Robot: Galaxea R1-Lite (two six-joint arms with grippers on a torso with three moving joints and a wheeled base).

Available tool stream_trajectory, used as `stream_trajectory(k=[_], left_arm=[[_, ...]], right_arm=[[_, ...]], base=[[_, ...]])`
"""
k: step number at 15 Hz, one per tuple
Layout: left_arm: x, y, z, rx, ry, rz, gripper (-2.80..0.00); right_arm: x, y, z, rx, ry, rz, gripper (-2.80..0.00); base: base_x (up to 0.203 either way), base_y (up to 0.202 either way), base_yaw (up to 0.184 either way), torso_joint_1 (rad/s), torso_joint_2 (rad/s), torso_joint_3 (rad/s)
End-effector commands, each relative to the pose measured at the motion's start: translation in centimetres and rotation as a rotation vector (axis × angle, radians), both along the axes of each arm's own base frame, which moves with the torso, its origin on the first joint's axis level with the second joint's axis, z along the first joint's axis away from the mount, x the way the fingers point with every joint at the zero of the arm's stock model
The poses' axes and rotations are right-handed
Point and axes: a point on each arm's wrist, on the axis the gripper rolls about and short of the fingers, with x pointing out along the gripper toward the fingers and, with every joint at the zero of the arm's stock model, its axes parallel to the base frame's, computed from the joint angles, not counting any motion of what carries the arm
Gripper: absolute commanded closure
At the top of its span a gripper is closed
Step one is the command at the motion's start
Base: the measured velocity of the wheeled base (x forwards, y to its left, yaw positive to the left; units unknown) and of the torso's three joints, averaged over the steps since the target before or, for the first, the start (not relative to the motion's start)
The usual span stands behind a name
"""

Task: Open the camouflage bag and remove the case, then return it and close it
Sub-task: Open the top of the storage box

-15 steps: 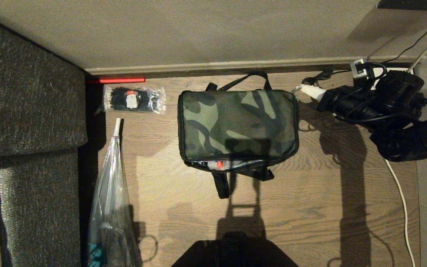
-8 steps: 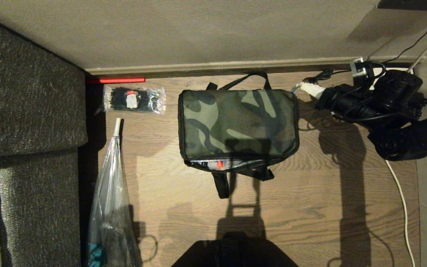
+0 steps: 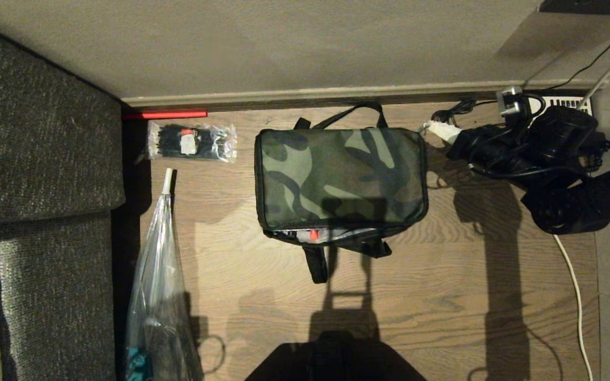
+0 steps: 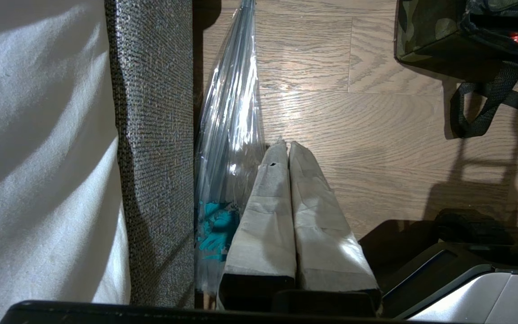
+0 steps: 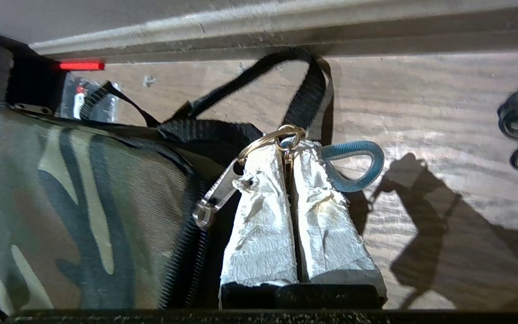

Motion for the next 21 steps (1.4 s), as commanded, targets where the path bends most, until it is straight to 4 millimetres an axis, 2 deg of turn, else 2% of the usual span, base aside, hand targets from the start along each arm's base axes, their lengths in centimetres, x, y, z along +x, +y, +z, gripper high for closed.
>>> stream_trajectory(k=[1,2,5,6,9,12,15,16,19,21], left_arm=[[0.0,0.0,-0.1,-0.001,0.003,0.001,0.0],[0.0,0.0,-0.1,-0.001,0.003,0.001,0.0],[0.0,0.0,-0.1,-0.001,0.003,0.001,0.0],[0.0,0.0,-0.1,-0.001,0.003,0.001,0.0],[0.0,0.0,-0.1,-0.001,0.003,0.001,0.0],[0.0,0.0,-0.1,-0.001,0.003,0.001,0.0],[0.0,0.0,-0.1,-0.001,0.003,0.001,0.0],[0.0,0.0,-0.1,-0.001,0.003,0.001,0.0],[0.0,0.0,-0.1,-0.001,0.003,0.001,0.0],[0.0,0.0,-0.1,-0.001,0.003,0.001,0.0]], right_arm=[[-0.3,0.0,-0.9,-0.004,0.032,0.009,0.0],[-0.7,0.0,-1.6,-0.007,0.066,0.014,0.0],[-0.7,0.0,-2.0,-0.009,0.072,0.013,0.0],[-0.7,0.0,-1.9,-0.008,0.071,0.011,-2.8],[-0.8,0.0,-1.9,-0.01,0.063,0.012,-2.8],[-1.3,-0.1,-2.8,-0.016,0.1,0.017,-2.8],[-4.1,-0.1,-3.9,-0.012,0.255,0.119,-2.8],[-4.4,-0.1,-4.1,-0.007,0.29,0.142,-2.8],[-7.6,0.2,-3.8,0.037,0.437,0.214,-2.8],[-8.3,1.0,-3.9,0.096,0.545,0.26,-2.8]], base=[[0.0,0.0,0.0,0.0,0.0,0.0],[0.0,0.0,0.0,0.0,0.0,0.0],[0.0,0.0,0.0,0.0,0.0,0.0],[0.0,0.0,0.0,0.0,0.0,0.0],[0.0,0.0,0.0,0.0,0.0,0.0],[0.0,0.0,0.0,0.0,0.0,0.0],[0.0,0.0,0.0,0.0,0.0,0.0],[0.0,0.0,0.0,0.0,0.0,0.0],[0.0,0.0,0.0,0.0,0.0,0.0],[0.0,0.0,0.0,0.0,0.0,0.0]])
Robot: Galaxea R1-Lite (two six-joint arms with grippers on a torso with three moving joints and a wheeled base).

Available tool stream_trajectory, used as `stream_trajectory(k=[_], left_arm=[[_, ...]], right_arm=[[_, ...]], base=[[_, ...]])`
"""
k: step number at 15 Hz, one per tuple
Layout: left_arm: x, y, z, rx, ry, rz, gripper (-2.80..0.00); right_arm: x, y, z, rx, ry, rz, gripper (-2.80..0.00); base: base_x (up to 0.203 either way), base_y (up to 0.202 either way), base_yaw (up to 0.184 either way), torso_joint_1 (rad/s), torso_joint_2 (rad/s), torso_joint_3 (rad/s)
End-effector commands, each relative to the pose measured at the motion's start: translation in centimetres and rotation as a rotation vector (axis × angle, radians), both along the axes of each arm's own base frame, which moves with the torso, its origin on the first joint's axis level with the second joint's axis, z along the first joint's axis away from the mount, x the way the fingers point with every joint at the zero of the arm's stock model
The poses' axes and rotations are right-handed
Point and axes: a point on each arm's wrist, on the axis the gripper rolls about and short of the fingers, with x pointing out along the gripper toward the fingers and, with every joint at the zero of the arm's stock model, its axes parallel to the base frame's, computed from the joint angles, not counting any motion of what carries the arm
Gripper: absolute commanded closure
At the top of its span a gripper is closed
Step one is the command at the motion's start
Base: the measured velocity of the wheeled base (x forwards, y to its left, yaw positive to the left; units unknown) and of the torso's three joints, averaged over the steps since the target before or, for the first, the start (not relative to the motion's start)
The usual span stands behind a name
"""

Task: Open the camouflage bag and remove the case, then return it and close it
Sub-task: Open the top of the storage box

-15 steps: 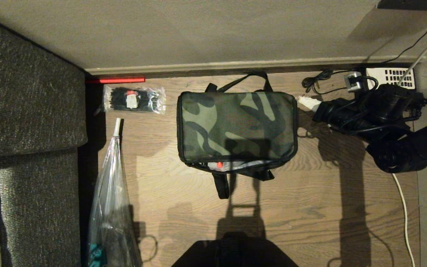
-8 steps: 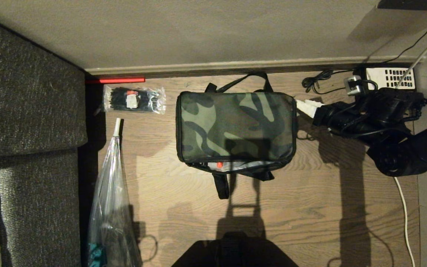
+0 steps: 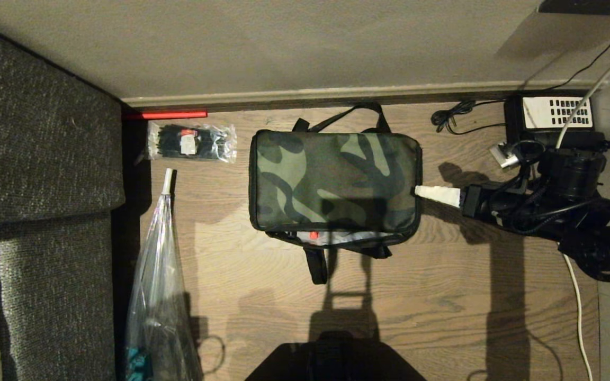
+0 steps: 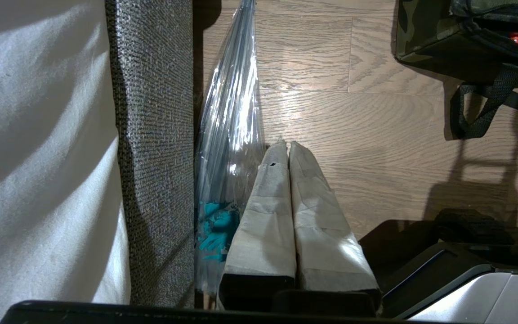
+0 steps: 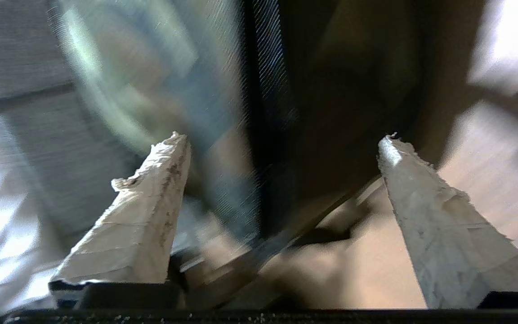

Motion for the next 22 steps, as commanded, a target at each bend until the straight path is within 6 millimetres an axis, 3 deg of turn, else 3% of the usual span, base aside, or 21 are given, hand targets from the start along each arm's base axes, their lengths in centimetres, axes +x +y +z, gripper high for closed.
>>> stream_trajectory(k=[1,2,7,10,15,22], left_arm=[[0.0,0.0,-0.1,0.0,0.003,0.001,0.0],[0.0,0.0,-0.1,0.0,0.003,0.001,0.0],[0.0,0.0,-0.1,0.0,0.003,0.001,0.0],[0.0,0.0,-0.1,0.0,0.003,0.001,0.0],[0.0,0.0,-0.1,0.0,0.003,0.001,0.0],[0.0,0.0,-0.1,0.0,0.003,0.001,0.0]], right_arm=[[-1.5,0.4,1.6,0.041,0.022,0.019,-2.8],[-1.8,0.4,2.2,0.066,0.042,0.018,-2.8],[-1.8,2.2,1.7,0.09,0.105,0.066,-2.8],[-1.4,3.7,1.4,0.113,0.145,0.1,-2.8],[-0.4,4.4,1.2,0.119,0.143,0.106,-2.8],[-0.9,4.0,7.6,0.408,0.246,0.109,-2.8]], base=[[0.0,0.0,0.0,0.0,0.0,0.0],[0.0,0.0,0.0,0.0,0.0,0.0],[0.0,0.0,0.0,0.0,0.0,0.0],[0.0,0.0,0.0,0.0,0.0,0.0],[0.0,0.0,0.0,0.0,0.0,0.0],[0.0,0.0,0.0,0.0,0.0,0.0]])
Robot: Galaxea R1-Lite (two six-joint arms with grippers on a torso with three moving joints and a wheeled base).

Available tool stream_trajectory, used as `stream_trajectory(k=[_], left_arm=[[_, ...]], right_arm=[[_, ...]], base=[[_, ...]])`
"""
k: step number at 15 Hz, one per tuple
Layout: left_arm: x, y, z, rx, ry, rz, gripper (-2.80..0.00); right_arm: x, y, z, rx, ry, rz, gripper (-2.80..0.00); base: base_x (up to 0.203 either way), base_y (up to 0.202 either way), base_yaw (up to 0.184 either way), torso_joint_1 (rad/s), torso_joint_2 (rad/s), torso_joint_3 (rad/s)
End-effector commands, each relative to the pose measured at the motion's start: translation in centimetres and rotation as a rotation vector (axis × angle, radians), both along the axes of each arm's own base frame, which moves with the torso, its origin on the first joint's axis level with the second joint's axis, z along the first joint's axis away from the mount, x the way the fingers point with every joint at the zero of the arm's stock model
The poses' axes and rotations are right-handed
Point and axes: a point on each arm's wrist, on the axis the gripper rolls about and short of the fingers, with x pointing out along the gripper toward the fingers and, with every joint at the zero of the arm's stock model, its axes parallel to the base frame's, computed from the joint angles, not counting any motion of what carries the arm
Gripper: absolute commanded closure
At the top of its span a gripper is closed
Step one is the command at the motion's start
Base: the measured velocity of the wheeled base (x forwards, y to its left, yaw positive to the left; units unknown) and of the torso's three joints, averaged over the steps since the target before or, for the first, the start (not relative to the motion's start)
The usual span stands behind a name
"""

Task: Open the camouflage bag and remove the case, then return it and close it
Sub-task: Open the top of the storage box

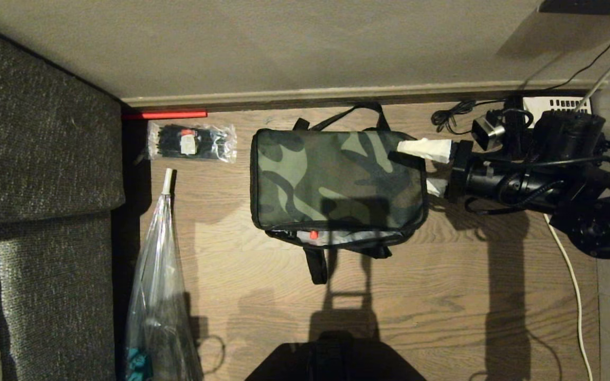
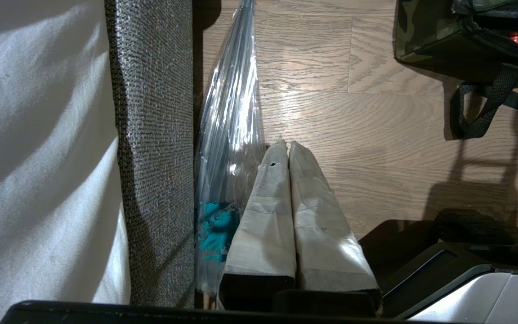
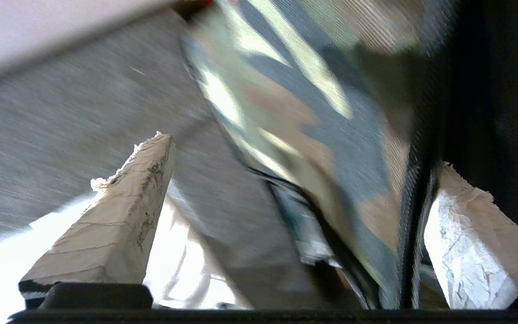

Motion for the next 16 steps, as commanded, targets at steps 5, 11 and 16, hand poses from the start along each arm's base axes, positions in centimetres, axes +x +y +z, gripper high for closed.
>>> stream_trajectory(k=[5,11,16], left_arm=[[0.0,0.0,-0.1,0.0,0.003,0.0,0.0],[0.0,0.0,-0.1,0.0,0.003,0.0,0.0],[0.0,0.0,-0.1,0.0,0.003,0.0,0.0]], right_arm=[[-0.5,-1.0,5.4,0.198,0.025,-0.006,-2.8],[0.0,-1.9,6.8,0.291,-0.017,-0.035,-2.8],[0.3,-2.4,7.4,0.329,-0.071,-0.043,-2.8]], base=[[0.0,0.0,0.0,0.0,0.0,0.0],[0.0,0.0,0.0,0.0,0.0,0.0],[0.0,0.0,0.0,0.0,0.0,0.0]])
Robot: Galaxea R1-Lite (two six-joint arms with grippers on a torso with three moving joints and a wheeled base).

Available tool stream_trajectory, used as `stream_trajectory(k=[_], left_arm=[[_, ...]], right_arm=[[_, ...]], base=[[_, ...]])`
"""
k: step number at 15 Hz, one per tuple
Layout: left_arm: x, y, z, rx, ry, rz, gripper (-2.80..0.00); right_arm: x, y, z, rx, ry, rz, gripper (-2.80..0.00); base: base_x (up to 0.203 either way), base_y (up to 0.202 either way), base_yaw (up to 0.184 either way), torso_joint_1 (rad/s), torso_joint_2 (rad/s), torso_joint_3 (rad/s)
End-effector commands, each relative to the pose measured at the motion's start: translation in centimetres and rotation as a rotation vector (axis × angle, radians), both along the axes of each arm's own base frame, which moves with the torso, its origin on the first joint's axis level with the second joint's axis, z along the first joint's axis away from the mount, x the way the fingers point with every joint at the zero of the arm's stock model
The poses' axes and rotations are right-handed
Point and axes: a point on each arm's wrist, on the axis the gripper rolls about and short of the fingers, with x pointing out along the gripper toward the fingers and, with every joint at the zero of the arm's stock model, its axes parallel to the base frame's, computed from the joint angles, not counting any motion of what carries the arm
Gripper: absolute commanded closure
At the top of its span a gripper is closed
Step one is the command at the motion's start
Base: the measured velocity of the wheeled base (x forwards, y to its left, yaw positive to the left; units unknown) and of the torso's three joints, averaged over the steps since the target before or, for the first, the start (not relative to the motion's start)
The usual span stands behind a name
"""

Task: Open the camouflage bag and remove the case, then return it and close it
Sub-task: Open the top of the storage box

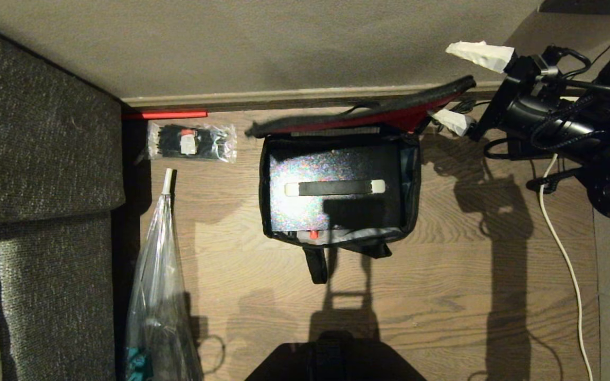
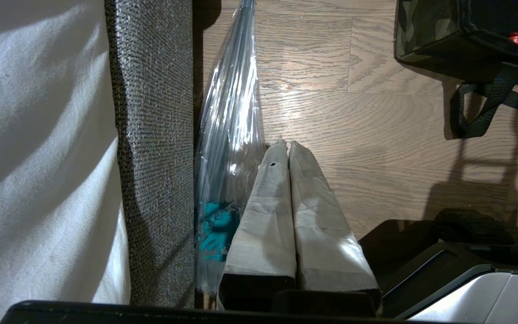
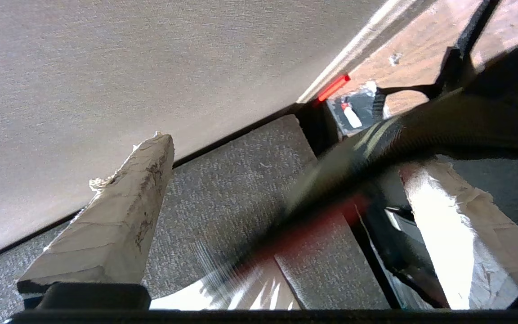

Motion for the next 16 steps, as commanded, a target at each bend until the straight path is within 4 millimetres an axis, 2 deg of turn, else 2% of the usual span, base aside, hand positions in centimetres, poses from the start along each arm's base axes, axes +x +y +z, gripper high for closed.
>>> stream_trajectory(k=[1,7,9,13,14,16], left_arm=[[0.0,0.0,-0.1,-0.001,0.002,0.001,0.0],[0.0,0.0,-0.1,-0.001,0.002,0.001,0.0],[0.0,0.0,-0.1,-0.001,0.002,0.001,0.0],[0.0,0.0,-0.1,-0.001,0.002,0.001,0.0],[0.0,0.0,-0.1,-0.001,0.002,0.001,0.0],[0.0,0.0,-0.1,-0.001,0.002,0.001,0.0]], right_arm=[[0.1,-0.4,0.3,0.012,-0.028,-0.003,-2.8],[0.0,-1.3,1.0,0.034,-0.116,-0.019,-2.8],[-0.1,-1.3,0.5,0.03,-0.112,-0.018,-2.8],[-0.5,-1.1,-2.6,-0.082,-0.06,0.018,-2.8],[-0.6,-1.1,-2.7,-0.091,-0.056,0.018,-2.8],[-0.6,-0.6,-4.3,-0.184,0.058,0.014,-2.8]], base=[[0.0,0.0,0.0,0.0,0.0,0.0],[0.0,0.0,0.0,0.0,0.0,0.0],[0.0,0.0,0.0,0.0,0.0,0.0],[0.0,0.0,0.0,0.0,0.0,0.0],[0.0,0.0,0.0,0.0,0.0,0.0],[0.0,0.0,0.0,0.0,0.0,0.0]])
